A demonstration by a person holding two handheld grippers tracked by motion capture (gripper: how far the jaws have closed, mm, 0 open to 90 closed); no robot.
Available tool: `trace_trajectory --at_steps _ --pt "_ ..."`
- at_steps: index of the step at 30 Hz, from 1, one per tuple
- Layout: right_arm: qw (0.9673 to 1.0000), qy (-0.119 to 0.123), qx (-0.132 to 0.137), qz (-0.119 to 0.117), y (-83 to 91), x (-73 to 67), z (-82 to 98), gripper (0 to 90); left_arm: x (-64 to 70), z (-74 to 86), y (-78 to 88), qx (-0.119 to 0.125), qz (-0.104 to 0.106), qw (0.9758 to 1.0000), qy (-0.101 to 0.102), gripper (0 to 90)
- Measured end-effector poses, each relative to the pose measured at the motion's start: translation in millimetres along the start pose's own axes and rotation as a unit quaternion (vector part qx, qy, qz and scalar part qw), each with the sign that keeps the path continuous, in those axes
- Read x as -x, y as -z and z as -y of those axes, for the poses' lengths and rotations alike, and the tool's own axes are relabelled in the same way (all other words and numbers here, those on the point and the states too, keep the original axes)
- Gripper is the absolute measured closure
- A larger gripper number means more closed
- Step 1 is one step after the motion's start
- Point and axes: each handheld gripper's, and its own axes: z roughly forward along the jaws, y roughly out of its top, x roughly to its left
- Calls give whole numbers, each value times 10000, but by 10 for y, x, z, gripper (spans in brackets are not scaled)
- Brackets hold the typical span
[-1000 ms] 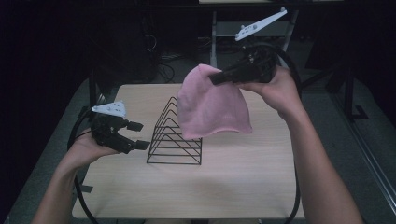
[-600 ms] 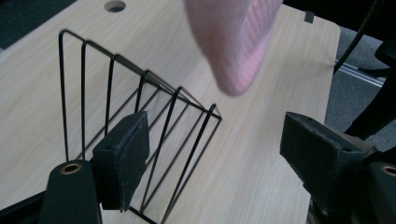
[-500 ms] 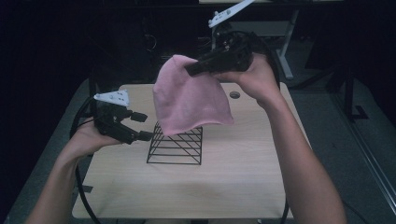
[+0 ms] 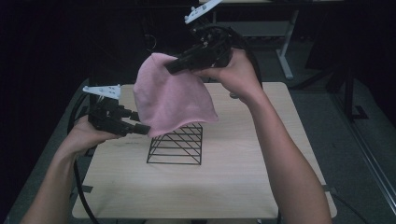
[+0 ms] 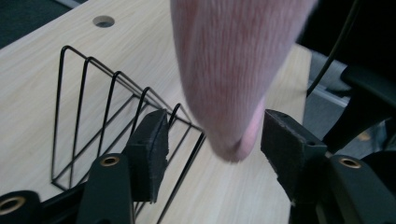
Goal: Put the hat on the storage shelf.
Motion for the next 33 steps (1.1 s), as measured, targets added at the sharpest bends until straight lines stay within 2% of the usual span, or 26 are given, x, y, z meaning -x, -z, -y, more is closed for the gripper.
trace_trajectory --at_steps 1,4,6,10,15,23,27,31,33 --pt "10000 -29 11 -10 -18 -2 -7 792 -12 5 10 25 34 10000 39 483" --pt "10000 -32 21 -52 -98 11 -24 792 -22 13 21 -35 60 10000 -56 613" --pt "10000 -22 -8 -60 -134 16 -30 792 -32 21 25 -92 80 9999 -35 697" --pt "10000 -24 -27 -50 -177 35 -21 791 -61 42 42 -124 -49 9999 27 805" --pt "9999 -104 -54 25 -226 74 49 791 -106 70 23 -240 -222 9994 92 822" --pt "9992 -396 -95 64 -314 238 233 792 -189 83 -71 -433 -582 9973 99 821" --pt "9988 -464 -112 96 -318 318 303 792 -231 56 -140 -552 -734 9958 -7 820" --pt "9984 -541 -110 121 -293 344 375 792 -252 34 -212 -619 -922 9938 -17 818" --pt "9983 -563 -116 138 -263 337 407 792 -246 25 -230 -629 -904 9939 -35 818"
